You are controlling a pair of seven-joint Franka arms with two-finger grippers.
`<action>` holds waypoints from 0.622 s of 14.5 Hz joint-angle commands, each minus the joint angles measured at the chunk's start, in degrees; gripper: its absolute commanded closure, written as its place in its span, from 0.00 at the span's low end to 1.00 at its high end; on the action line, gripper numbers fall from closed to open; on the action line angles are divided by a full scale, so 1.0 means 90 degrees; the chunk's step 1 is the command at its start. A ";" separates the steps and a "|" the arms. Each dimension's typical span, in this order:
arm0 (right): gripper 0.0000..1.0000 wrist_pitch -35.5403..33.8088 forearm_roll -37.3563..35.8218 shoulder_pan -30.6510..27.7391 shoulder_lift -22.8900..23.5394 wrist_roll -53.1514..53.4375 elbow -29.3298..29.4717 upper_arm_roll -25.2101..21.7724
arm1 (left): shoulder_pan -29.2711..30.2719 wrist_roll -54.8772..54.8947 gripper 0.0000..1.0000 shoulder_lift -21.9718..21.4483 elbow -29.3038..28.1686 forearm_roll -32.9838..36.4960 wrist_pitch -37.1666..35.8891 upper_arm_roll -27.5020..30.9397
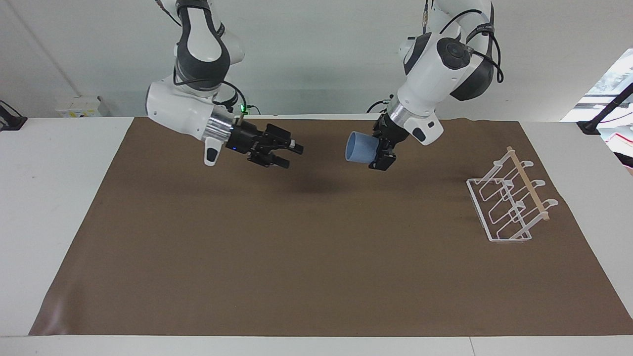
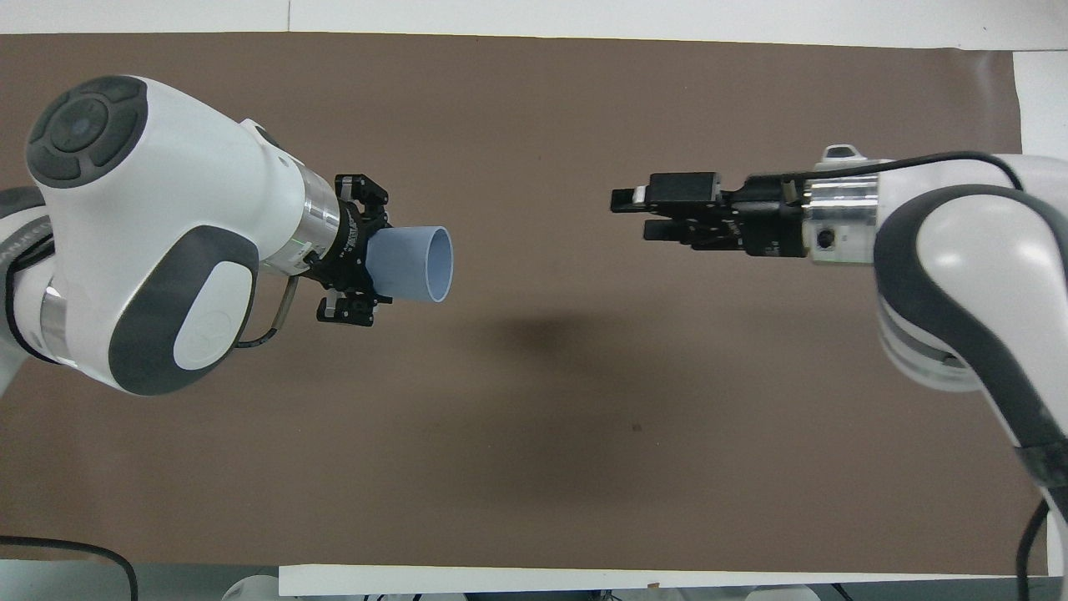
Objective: Hang cup on cup holder
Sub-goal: 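Release the cup from the right gripper and withdraw it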
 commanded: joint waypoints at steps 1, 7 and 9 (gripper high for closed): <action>0.01 -0.0707 -0.2203 -0.0899 -0.0102 0.0162 0.0553 0.0059 | 0.0099 -0.0061 1.00 -0.0139 -0.0035 0.1459 -0.0784 -0.0022; 0.01 -0.2339 -0.5675 -0.1839 -0.0131 -0.0248 0.1988 0.0069 | 0.0032 -0.0304 1.00 -0.0110 -0.0522 0.5157 -0.1293 -0.0032; 0.01 -0.3215 -0.6322 -0.1801 -0.0063 -0.0073 0.2749 0.0079 | 0.0060 -0.0305 1.00 0.0007 -0.0727 0.6486 -0.1363 -0.0032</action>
